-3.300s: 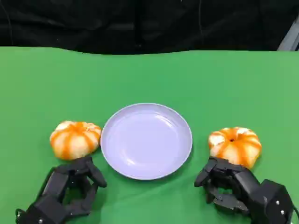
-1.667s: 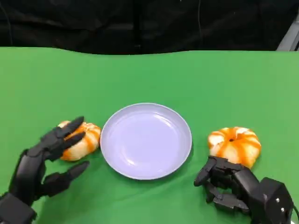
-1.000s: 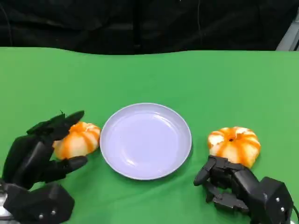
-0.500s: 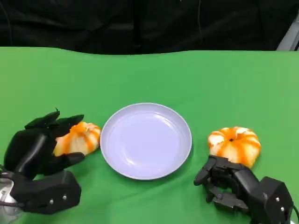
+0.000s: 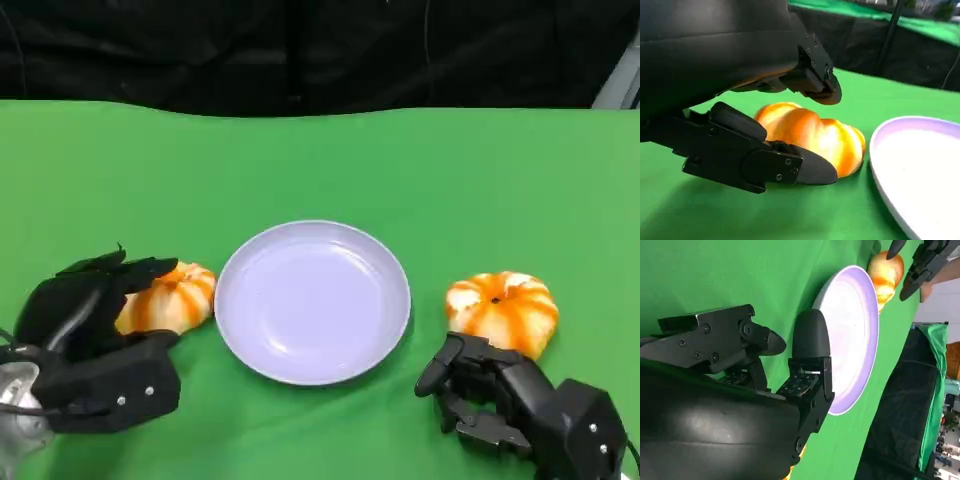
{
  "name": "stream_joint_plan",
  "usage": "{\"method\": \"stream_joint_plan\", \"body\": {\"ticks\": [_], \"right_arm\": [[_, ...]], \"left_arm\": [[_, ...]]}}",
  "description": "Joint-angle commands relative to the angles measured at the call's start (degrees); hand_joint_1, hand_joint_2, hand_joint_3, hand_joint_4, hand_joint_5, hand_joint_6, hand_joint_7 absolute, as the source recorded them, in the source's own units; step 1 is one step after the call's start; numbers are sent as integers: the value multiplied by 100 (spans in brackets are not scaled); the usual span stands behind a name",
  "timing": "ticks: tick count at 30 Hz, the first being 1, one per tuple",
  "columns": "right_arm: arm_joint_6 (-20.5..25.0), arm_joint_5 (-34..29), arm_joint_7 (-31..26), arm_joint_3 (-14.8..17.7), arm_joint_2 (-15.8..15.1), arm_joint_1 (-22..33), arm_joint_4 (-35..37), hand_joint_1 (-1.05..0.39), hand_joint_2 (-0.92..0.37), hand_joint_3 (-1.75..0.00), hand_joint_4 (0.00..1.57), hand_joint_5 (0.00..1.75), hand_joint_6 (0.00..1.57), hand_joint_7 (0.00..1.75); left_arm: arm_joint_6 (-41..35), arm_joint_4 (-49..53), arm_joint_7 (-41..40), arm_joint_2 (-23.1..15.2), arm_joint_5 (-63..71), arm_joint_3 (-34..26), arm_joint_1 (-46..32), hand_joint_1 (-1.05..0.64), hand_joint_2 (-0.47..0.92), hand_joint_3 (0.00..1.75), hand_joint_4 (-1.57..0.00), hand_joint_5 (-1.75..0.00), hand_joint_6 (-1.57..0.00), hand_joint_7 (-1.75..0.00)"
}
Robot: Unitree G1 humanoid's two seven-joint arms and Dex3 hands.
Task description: Grasp the bread from the table and place it into the plate.
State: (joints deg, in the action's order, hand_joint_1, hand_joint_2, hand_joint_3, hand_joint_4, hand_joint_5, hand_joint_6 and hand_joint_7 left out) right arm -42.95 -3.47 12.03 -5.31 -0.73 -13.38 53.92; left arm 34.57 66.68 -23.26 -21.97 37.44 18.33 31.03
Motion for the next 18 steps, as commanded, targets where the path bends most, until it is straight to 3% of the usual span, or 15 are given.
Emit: {"method": "stream_joint_plan", "body": {"ticks": [1,18], "right_arm": [[125,-69,-25,4,-75,107,47,2,-86,-66,68,174,70,137],[103,-81,-24,26,-66,114,55,2,-87,-66,67,174,71,137]], "left_arm": [[-257,25,294,-37,-50,117,196,-78,92,31,-30,-1,-54,0],[-742,216,725,190,-89,478,572,-83,92,31,-32,-1,-52,0]]}}
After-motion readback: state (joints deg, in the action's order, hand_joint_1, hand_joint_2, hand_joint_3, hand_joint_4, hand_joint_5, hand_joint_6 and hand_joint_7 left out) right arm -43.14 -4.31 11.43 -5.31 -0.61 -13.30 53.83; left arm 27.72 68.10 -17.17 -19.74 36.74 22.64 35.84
